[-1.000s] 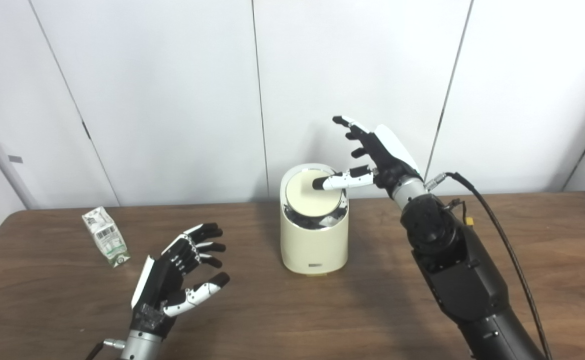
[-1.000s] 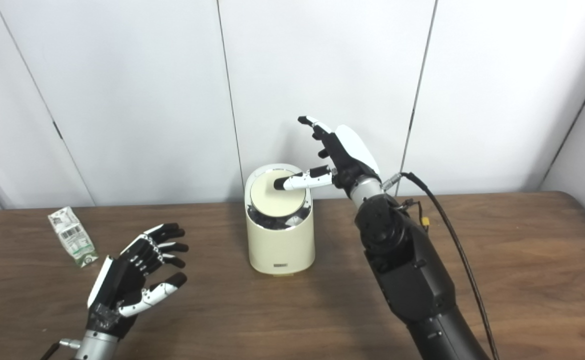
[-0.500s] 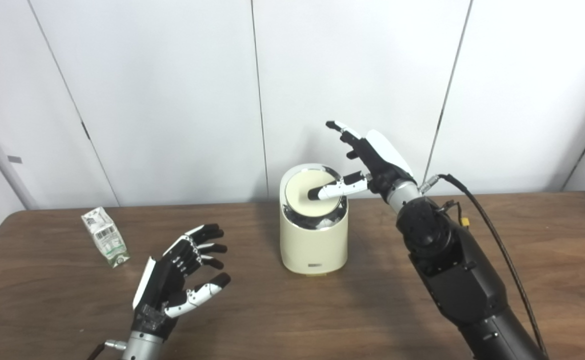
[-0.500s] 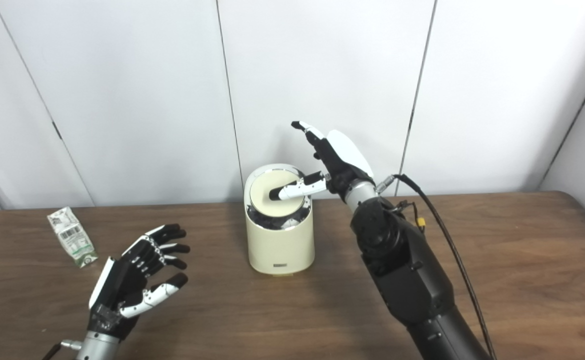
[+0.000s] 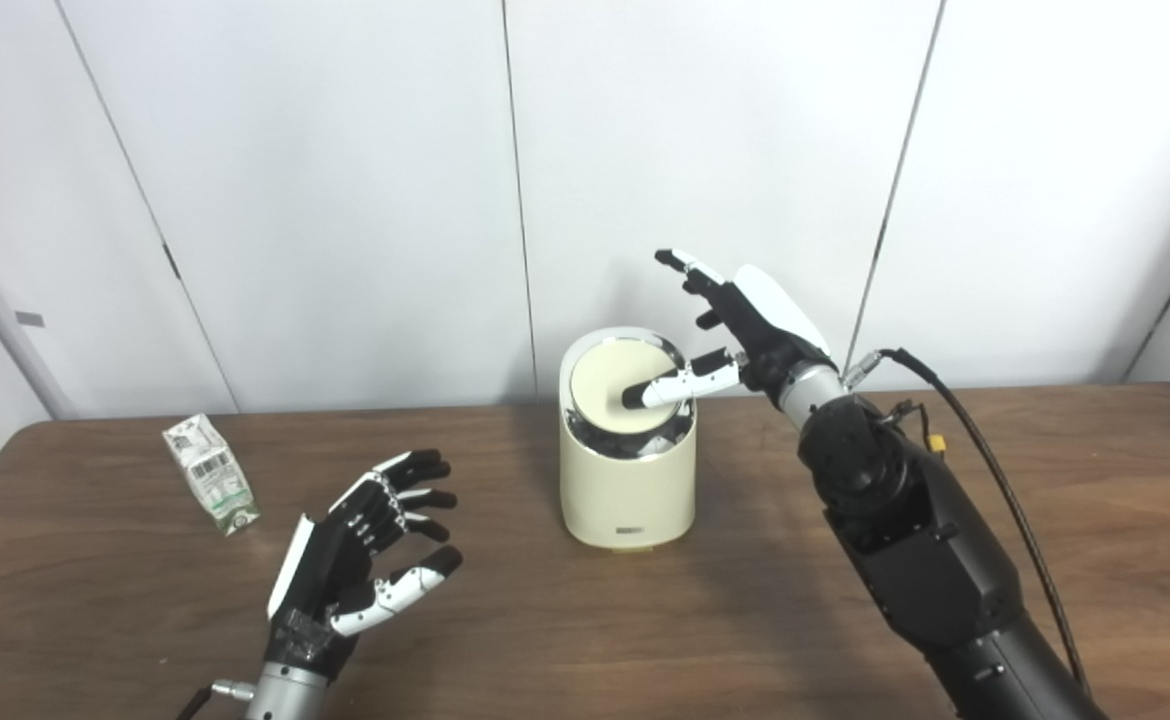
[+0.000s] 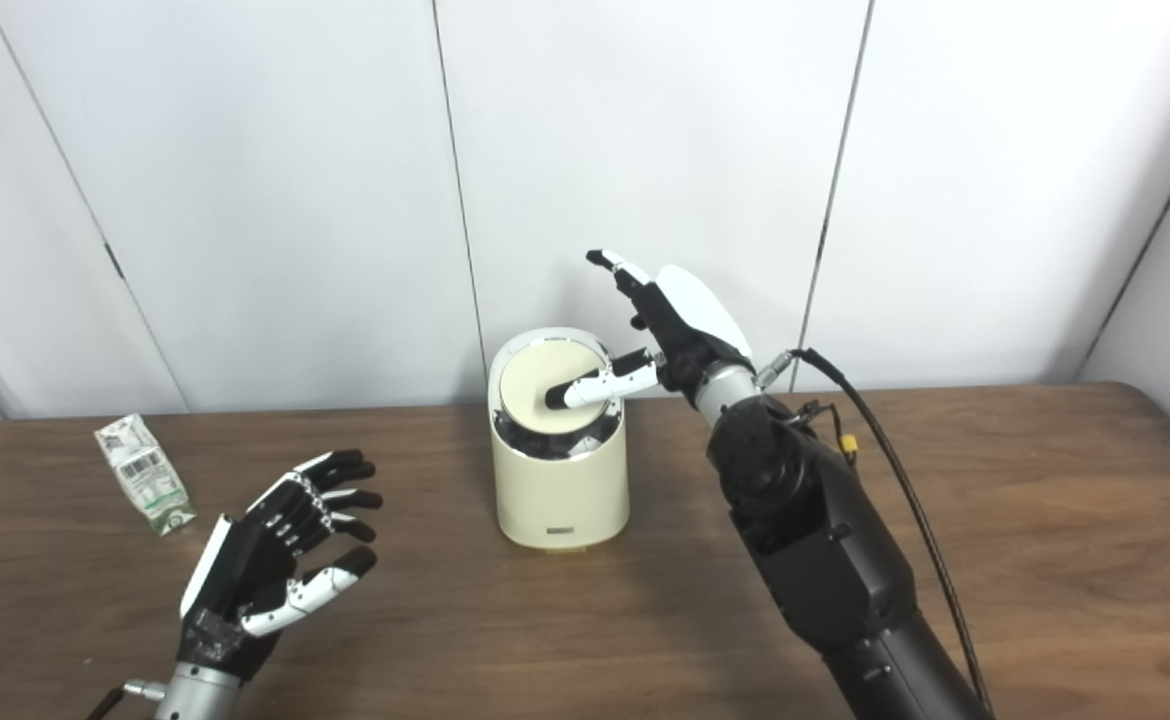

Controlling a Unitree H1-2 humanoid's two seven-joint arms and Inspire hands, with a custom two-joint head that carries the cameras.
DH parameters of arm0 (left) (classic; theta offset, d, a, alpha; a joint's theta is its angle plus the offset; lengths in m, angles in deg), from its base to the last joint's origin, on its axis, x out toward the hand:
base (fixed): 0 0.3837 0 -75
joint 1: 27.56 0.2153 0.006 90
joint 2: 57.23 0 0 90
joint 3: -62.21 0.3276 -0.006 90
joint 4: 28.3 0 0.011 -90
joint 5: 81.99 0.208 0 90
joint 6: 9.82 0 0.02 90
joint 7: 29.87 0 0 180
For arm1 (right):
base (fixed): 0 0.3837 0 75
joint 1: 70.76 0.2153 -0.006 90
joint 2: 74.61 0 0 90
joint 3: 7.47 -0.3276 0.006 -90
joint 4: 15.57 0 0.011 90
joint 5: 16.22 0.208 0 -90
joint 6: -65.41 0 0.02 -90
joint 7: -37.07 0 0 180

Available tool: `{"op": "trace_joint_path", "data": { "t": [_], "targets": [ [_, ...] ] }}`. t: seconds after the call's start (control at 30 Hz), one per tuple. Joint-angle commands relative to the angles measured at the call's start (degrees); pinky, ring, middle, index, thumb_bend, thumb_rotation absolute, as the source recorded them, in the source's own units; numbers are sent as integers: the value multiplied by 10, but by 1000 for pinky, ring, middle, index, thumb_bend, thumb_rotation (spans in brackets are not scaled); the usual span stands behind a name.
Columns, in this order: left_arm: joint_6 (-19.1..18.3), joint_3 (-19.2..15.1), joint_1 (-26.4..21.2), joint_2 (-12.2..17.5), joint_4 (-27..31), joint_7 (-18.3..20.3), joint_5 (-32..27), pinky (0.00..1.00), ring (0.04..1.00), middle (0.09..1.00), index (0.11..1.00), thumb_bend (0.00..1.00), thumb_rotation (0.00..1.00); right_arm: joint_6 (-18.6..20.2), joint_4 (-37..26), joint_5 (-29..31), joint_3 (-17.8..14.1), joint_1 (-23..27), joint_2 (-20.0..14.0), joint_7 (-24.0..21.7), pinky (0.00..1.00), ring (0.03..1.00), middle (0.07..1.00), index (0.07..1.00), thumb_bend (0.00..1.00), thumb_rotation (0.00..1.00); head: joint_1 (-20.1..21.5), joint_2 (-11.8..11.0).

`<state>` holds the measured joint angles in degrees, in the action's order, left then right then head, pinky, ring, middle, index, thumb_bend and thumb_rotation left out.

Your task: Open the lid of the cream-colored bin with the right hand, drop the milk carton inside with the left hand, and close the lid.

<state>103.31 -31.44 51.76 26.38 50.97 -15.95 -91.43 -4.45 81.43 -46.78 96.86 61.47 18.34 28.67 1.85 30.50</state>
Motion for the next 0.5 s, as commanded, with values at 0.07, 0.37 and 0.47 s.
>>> {"op": "trace_joint_path", "data": {
  "t": [0.07, 0.37, 0.47],
  "targets": [
    [3, 6, 17, -9, 7, -2, -8, 558, 693, 786, 808, 692, 174, -2, -3, -11, -3, 22, -3, 10, 734, 892, 941, 938, 899, 289, 0, 3],
    [3, 8, 18, -11, 10, -3, -6, 557, 694, 788, 808, 687, 179, -21, 18, -14, -1, 24, -1, 22, 713, 867, 915, 915, 922, 276, -3, 5],
    [1, 8, 18, -11, 11, -4, -5, 559, 695, 788, 808, 679, 174, -23, 31, -13, -1, 28, 0, 25, 708, 868, 918, 916, 923, 273, -4, 6]
  ]
}}
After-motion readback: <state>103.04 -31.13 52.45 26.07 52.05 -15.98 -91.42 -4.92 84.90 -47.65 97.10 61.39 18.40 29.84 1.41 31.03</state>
